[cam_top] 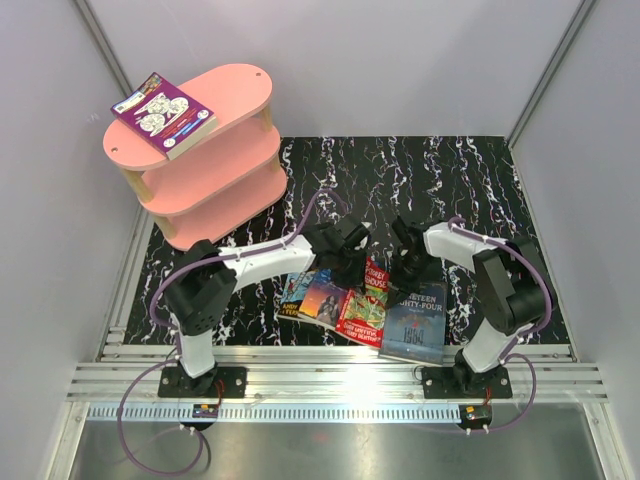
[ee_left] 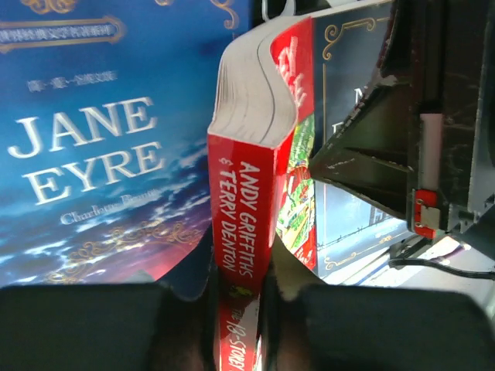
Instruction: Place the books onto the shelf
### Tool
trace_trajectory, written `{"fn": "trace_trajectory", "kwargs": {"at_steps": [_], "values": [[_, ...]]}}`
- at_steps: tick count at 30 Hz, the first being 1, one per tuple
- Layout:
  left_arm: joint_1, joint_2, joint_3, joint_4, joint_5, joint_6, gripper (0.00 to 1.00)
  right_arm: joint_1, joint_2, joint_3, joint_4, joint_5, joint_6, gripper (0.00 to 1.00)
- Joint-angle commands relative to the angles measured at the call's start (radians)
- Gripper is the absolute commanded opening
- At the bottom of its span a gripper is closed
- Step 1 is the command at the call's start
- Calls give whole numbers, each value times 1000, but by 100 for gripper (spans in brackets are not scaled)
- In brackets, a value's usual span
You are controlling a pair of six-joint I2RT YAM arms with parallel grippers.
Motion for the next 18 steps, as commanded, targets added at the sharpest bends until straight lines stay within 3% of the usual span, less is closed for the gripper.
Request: {"fn": "trace_trajectory", "kwargs": {"at_steps": [1,3,5,6,7,8,10,14,18], "values": [[-11,15,17,-87,-64,15,0,20,8,-53,69,99,-9,0],[-11,-23,27,-98,-67,12,0,19,-19,-36,34,114,-10,0],[-10,-55,69,-140,-80,13,0,19,-86,-9,-5,134,-9,7],[-11,-76,90,-162,-87,16,0,20,-114,32,-57,140,-1,19],[-11,-115,115,-211,-104,24,0,19,-178,60,-86,151,3,59],[-10,-138,183,-238,-118,27,0,19,-209,94,-120,181,9,78],[13,-172,278,-341,-161,44,0,19,-291,215,-222,213,26,100],[127,-222,571,-501,-199,91,0,19,-373,430,-365,295,28,100],[397,-206,956,-542,-77,121,0,20,-422,539,-428,298,14,100]]}}
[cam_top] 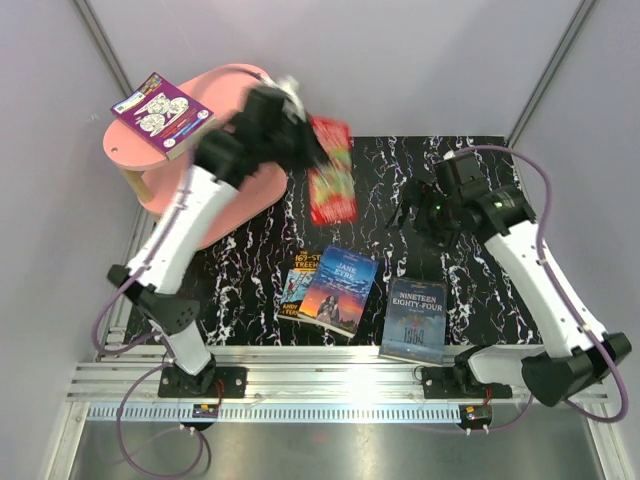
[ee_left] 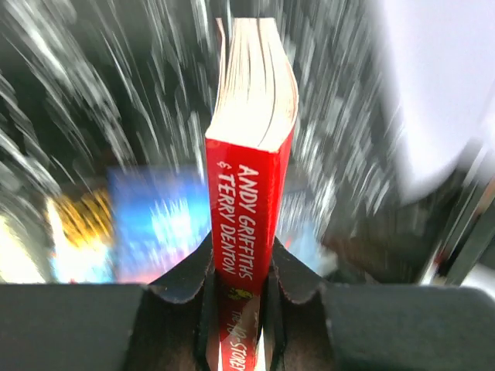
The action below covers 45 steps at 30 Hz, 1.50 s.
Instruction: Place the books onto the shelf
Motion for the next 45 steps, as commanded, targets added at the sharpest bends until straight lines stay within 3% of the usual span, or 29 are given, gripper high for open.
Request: {"fn": "trace_trajectory", "kwargs": {"at_steps": [1,4,7,10,15,21,28,36,40,43,44,45], "values": [[231,-76,307,-59,91,48,0,3,-49,51,-146,51,-2,100],[392,-84,408,57,196,32,0,5,-88,1,-146,11,7,100],[530,-189,271,300,228,-42,0,3,-148,-79,-137,-13,18,100],[657,-215,227,418,218,-116,0,5,-199,-137,-129,-29,20,100],[808,-122,348,361,205,-167,0,5,-219,-167,-150,-21,1,100],[961,-49,320,326,331,-213,0,5,-222,-168,-166,2,-20,100],[1009,29,354,127,364,-120,4,5,-185,-160,-156,11,-31,100],[1055,44,354,28,379,-78,10,3,-132,-154,-124,-12,-28,100],[1079,61,372,-41,394,-46,17,3,-119,-159,-114,-18,-26,100],[1092,73,376,-79,393,-25,45,5,-113,-167,-107,-24,-23,100],[1092,76,374,-82,394,-18,63,5,-112,-170,-106,-24,-23,100],[1092,76,371,-87,393,-15,69,3,-112,-174,-104,-26,-23,100]]}}
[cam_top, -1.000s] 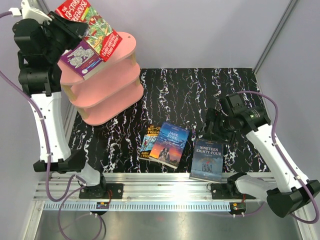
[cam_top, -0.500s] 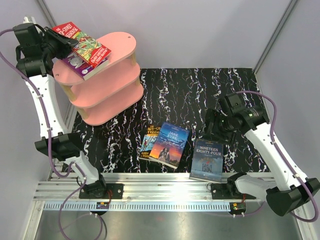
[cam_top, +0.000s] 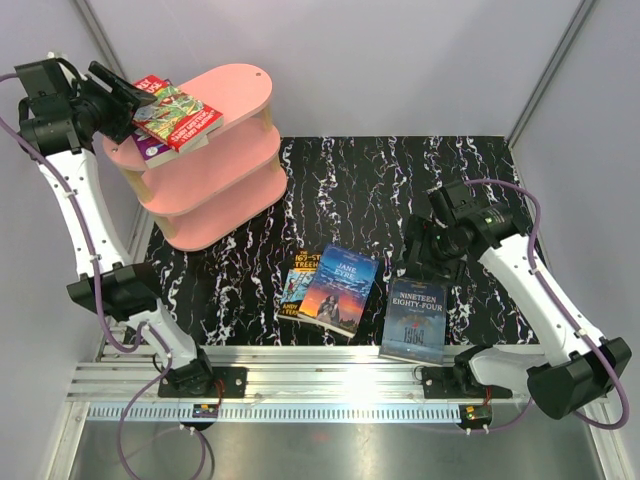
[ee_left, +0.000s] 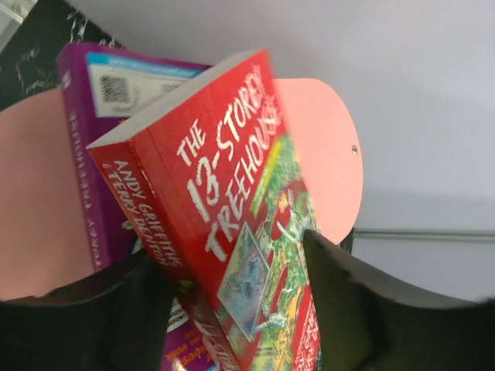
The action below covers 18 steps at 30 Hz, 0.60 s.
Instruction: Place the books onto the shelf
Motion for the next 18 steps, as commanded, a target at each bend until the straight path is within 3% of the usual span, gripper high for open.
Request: {"fn": "trace_trajectory", "kwargs": {"at_steps": [1,6,11,12,15,18], "values": [[8,18,23,-60,29,67,73,5,3,-3,25,-10,-5,100],[8,8,22,-24,49,41,89,5,3,-15,28,-19,-3,100],[8,-32,31,20,52,-2,91,5,-7,-26,28,-25,-5,100],[10,-41,31,35,48,-22,96,3,-9,-23,30,-28,-6,100],[11,-87,28,60,29,-50,98,5,-9,-5,82,-100,-37,100],[10,-142,11,43,-32,-47,99,6,0,78,214,-286,-69,100]]}}
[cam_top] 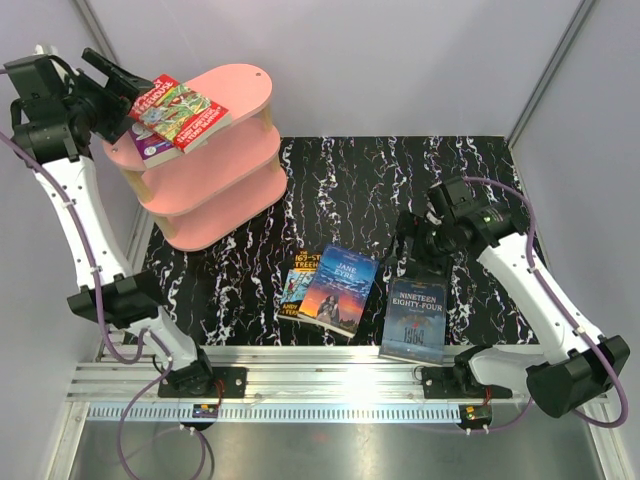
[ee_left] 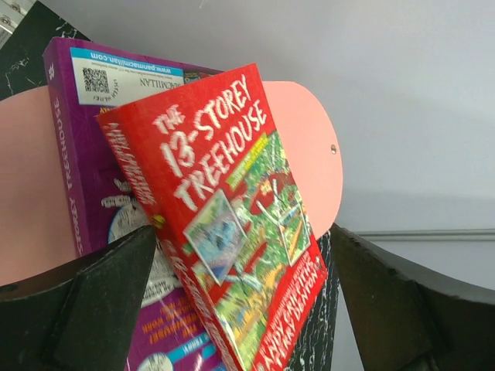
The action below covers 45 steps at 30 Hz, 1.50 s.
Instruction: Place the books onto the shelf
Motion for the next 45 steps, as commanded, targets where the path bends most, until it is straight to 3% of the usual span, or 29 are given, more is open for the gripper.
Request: {"fn": "trace_trajectory", "kwargs": {"at_steps": [1,5,7,8,9,12,13,16,17,18,19,21,22,26,28,35,39,45], "values": [[3,-128,-7,28,-48,-12,99,4,4,131,191,-257,-44,100],[1,-245,-145,10,-155,40,99,4,116,411,358,-361,-23,98],[3,-282,-202,-20,-217,69,98,4,248,530,384,-402,-12,88],[3,-284,-205,-42,-238,71,97,4,300,661,396,-416,2,78],[3,-287,-213,-72,-267,71,97,6,413,735,397,-425,9,51],[0,-296,-256,-112,-337,49,93,15,666,1066,369,-443,49,7],[-3,-316,-300,-115,-356,40,92,18,734,1155,360,-450,66,0],[-9,-355,-386,-83,-396,16,88,38,969,1444,427,-530,181,0],[-11,-371,-431,-67,-393,14,87,43,1012,1510,537,-554,272,0],[-14,-366,-439,-70,-390,12,86,47,1062,1511,617,-571,323,0],[-17,-356,-442,-73,-385,14,81,61,1072,1489,816,-603,435,0],[-22,-348,-448,-73,-382,11,78,75,1089,1400,994,-595,529,0],[-23,-345,-445,-76,-388,8,71,79,1102,1391,1116,-580,567,0],[-32,-301,-385,-89,-421,3,66,110,1210,1498,1301,-578,722,0],[-34,-271,-350,-90,-418,3,66,112,1215,1463,1411,-559,772,0],[-60,-234,-373,-64,-408,-12,61,109,1175,1368,1392,-528,746,0],[-81,-241,-394,-43,-415,-26,58,109,1178,1372,1342,-369,720,0],[-126,-287,-485,11,-413,-32,54,139,1259,1506,1243,-227,703,0]]}}
